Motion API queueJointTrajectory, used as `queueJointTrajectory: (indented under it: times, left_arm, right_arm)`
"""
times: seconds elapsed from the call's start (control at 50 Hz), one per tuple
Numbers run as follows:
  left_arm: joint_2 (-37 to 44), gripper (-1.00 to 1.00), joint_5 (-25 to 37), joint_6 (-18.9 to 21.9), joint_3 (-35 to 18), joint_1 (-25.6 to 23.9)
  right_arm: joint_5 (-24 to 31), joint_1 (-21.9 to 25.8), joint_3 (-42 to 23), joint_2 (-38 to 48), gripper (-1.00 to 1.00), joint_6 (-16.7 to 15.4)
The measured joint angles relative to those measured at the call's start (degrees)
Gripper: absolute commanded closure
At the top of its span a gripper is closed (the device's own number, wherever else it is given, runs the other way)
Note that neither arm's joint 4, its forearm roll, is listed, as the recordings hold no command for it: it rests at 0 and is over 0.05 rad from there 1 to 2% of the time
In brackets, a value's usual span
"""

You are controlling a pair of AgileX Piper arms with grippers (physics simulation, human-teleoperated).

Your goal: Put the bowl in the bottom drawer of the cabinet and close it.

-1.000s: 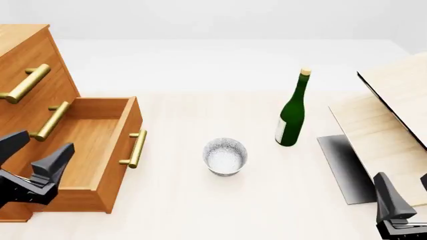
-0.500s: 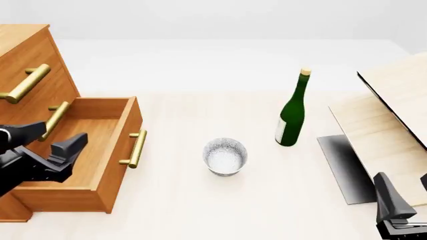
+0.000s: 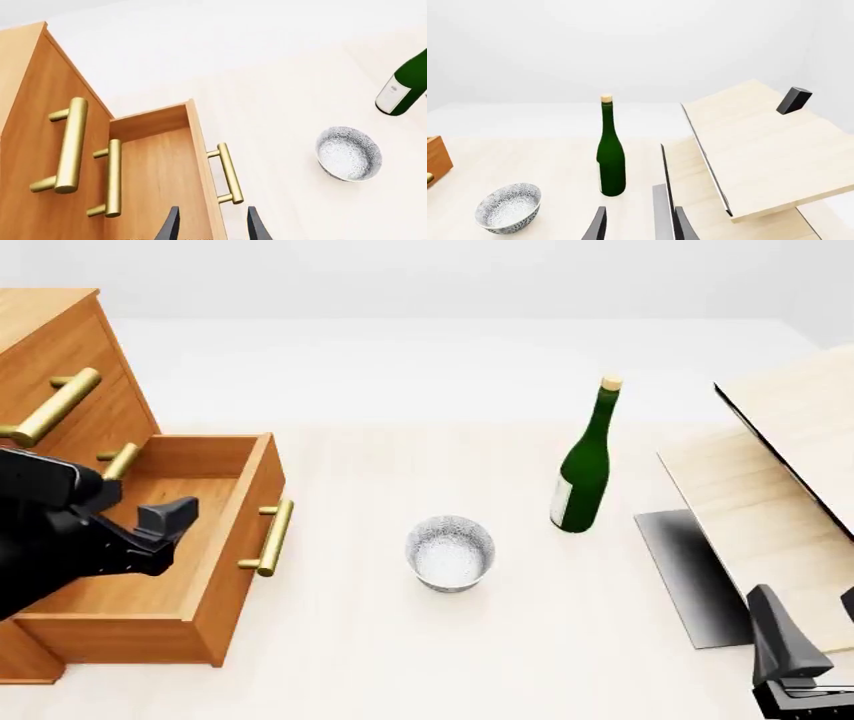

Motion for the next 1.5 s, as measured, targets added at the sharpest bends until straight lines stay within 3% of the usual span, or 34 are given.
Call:
queueJointTrajectory:
  times: [0.4, 1.5]
  left_arm:
    - [6.7, -1.0, -1.1, -0.8, -0.6, -0.2]
    - [15.6, -1.0, -2.4, -4.5, 0.7, -1.0]
  right_arm:
    - [0.0, 0.0, 0.0, 0.0, -1.0, 0.0]
    - [0.0, 0.0, 0.0, 0.0, -1.0, 0.0]
